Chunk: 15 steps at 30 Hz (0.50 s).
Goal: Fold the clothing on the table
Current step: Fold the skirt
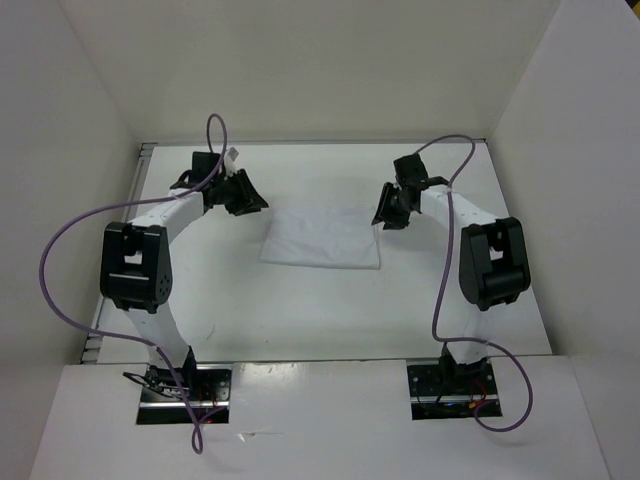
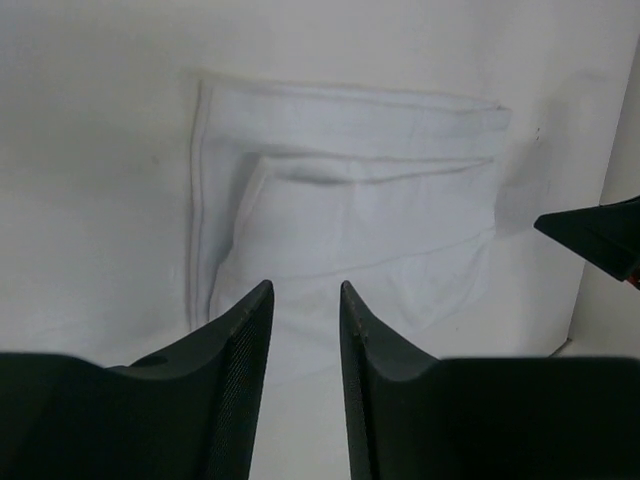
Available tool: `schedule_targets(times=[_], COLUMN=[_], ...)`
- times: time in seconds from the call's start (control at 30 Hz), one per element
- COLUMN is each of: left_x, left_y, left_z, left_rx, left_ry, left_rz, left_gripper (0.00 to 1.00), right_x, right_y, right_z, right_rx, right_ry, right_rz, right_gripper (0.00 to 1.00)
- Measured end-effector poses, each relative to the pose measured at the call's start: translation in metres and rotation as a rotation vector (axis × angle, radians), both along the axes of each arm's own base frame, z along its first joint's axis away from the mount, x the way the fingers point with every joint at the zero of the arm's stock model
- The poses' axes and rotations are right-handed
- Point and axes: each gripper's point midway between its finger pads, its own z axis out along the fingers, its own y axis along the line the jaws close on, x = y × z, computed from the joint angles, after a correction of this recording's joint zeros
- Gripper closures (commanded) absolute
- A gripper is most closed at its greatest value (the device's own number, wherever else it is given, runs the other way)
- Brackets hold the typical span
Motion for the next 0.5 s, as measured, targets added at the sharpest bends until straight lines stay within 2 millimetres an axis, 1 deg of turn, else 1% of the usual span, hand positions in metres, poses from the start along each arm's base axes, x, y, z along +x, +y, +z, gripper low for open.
schedule_targets(times=[0.13,0.2,0.3,0.43,0.5], left_x=[0.035,0.045,0.051,0.051,0.051], left_y=[-0.001,-0.002,-0.003,-0.004,-0.005], left_z=[0.003,0.002,-0.004,-0.016,-0.024], left_rx=[0.032,0.044,0.058,0.070,0.071], left_ry=[-0.087,-0.118,-0.142,-0.143,-0.135], left_rz=[-0.044,-0.071,-0.107,-0.145,-0.159], left_gripper=[0.60,0.60,0.60,0.60,0.63], right_x=[0.032,0.040,0.046,0.045,0.044], right_y=[0.003,0.004,0.005,0.006,0.006], right_z=[0.002,-0.003,-0.016,-0.034,-0.038], right_rx=[-0.023,-0.032,-0.043,-0.049,-0.049], right_ry=[-0.056,-0.062,-0.050,-0.015,-0.006], right_rz=[0.033,0.050,0.067,0.081,0.084], right_gripper=[0.56,0.56,0.56,0.56,0.56])
